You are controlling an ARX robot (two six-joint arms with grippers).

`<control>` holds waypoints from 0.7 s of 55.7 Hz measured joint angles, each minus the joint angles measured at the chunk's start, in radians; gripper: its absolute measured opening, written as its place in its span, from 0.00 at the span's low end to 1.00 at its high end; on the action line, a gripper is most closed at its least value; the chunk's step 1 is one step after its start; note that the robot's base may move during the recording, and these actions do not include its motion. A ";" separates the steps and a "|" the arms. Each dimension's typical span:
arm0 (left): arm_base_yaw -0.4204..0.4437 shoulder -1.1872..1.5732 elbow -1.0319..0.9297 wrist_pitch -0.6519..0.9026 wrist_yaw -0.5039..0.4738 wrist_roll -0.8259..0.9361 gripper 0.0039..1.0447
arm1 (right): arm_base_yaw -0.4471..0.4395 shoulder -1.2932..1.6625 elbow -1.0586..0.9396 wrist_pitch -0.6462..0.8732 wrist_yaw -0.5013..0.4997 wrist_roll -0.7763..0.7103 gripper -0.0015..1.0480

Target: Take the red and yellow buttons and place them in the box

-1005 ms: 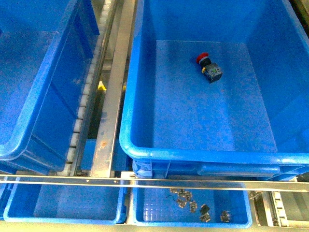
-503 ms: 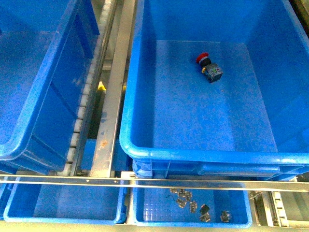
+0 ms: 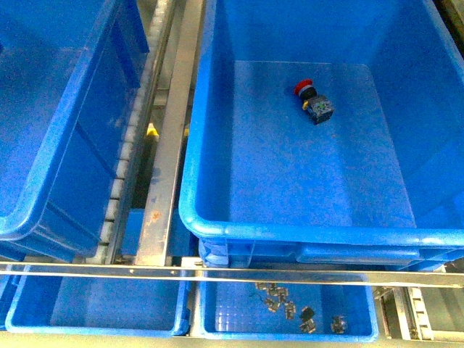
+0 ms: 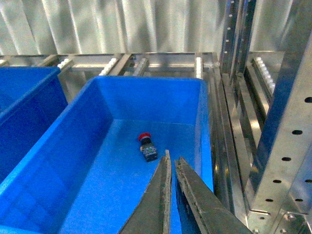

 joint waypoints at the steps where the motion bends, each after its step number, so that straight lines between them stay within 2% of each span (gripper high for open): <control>1: 0.000 0.000 0.000 0.000 0.000 0.000 0.93 | 0.000 0.001 0.000 -0.001 0.001 0.000 0.04; 11: 0.000 0.000 0.000 0.000 0.000 0.000 0.93 | 0.000 0.001 0.000 -0.003 0.000 -0.002 0.04; 19: 0.000 0.000 0.000 0.000 0.000 0.000 0.93 | 0.000 0.001 0.000 -0.003 0.000 -0.002 0.41; 29: 0.000 0.000 0.000 0.000 0.000 0.000 0.93 | 0.000 0.001 0.000 -0.003 0.000 -0.002 0.71; 33: 0.000 0.000 0.000 0.000 0.000 0.000 0.93 | 0.000 0.001 0.000 -0.003 0.000 -0.002 0.90; 35: 0.000 0.000 0.000 0.000 0.000 0.000 0.93 | 0.000 0.001 0.000 -0.003 0.000 -0.002 0.95; 39: 0.000 0.000 0.000 0.000 0.002 0.000 0.93 | 0.000 0.001 0.000 -0.003 0.005 -0.002 0.93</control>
